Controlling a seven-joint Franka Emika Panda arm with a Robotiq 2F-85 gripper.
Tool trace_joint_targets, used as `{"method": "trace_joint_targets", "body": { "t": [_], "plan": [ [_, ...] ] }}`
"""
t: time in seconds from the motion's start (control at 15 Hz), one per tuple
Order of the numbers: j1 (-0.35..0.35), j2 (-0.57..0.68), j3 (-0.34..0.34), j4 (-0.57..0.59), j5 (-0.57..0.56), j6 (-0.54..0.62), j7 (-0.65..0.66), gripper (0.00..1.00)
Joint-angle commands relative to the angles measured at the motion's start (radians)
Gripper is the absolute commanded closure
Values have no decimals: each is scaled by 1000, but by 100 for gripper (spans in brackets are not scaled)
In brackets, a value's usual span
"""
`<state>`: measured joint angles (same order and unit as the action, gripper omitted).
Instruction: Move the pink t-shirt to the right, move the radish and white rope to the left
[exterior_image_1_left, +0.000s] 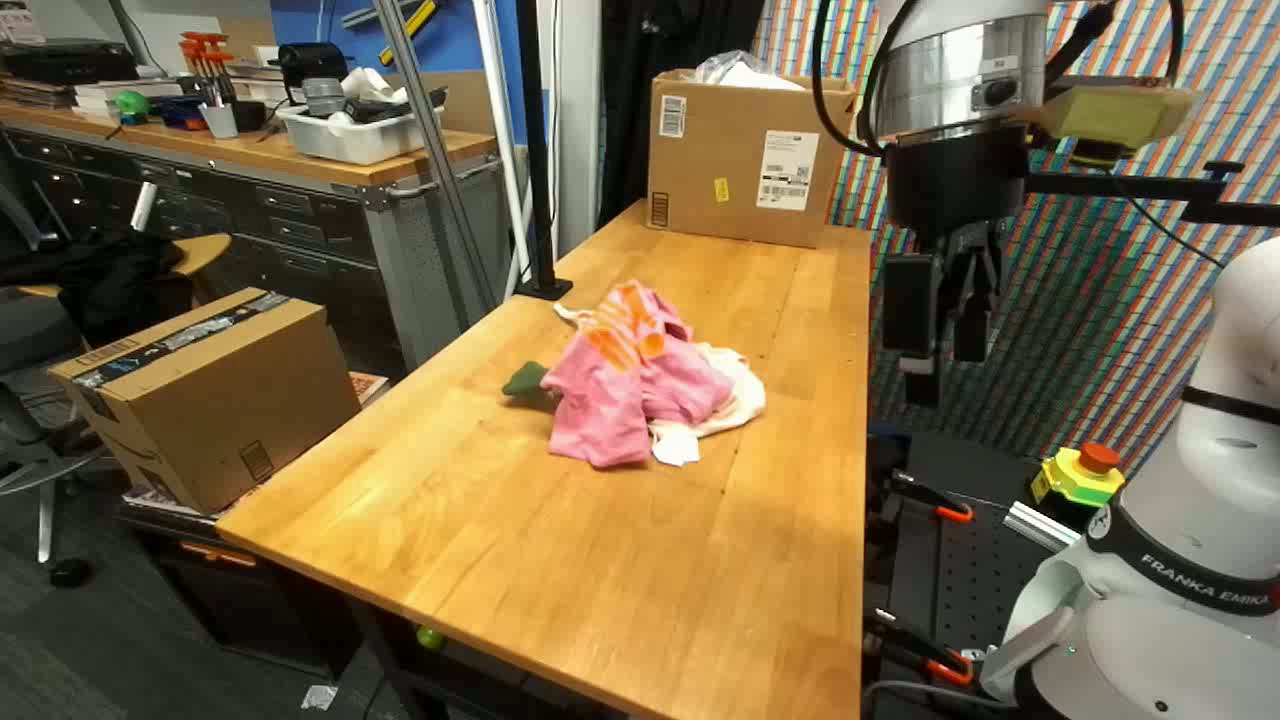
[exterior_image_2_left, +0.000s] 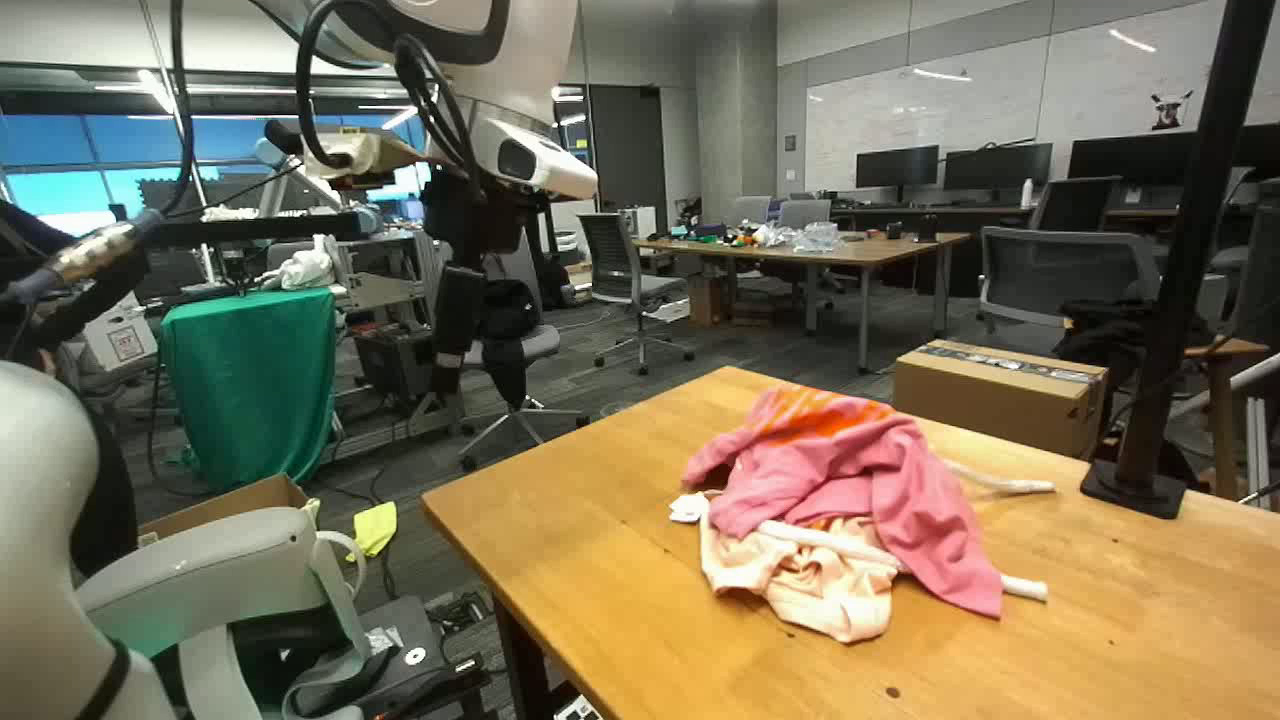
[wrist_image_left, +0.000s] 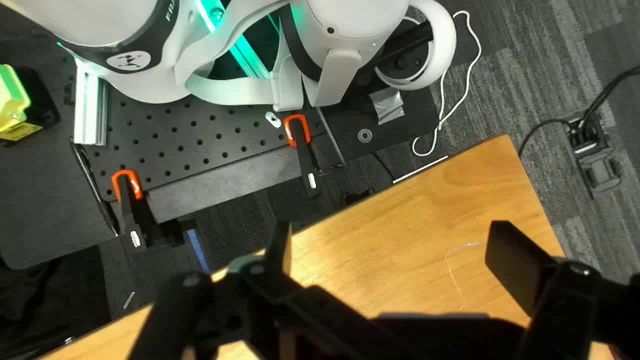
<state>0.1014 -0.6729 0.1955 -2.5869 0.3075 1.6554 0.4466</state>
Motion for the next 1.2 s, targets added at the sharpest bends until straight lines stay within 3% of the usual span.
{"method": "trace_joint_targets", "body": {
  "t": [0.0,0.4,0.8,1.13],
  "plan": [
    [-14,-1,11,6,5,-5,-6,0],
    [-34,79,13,66,-120,2,-60,0],
    [-34,225,4,210,-259,-8,-113,0],
    [-21,359,5,337,-326,68,-157,0]
  ]
}}
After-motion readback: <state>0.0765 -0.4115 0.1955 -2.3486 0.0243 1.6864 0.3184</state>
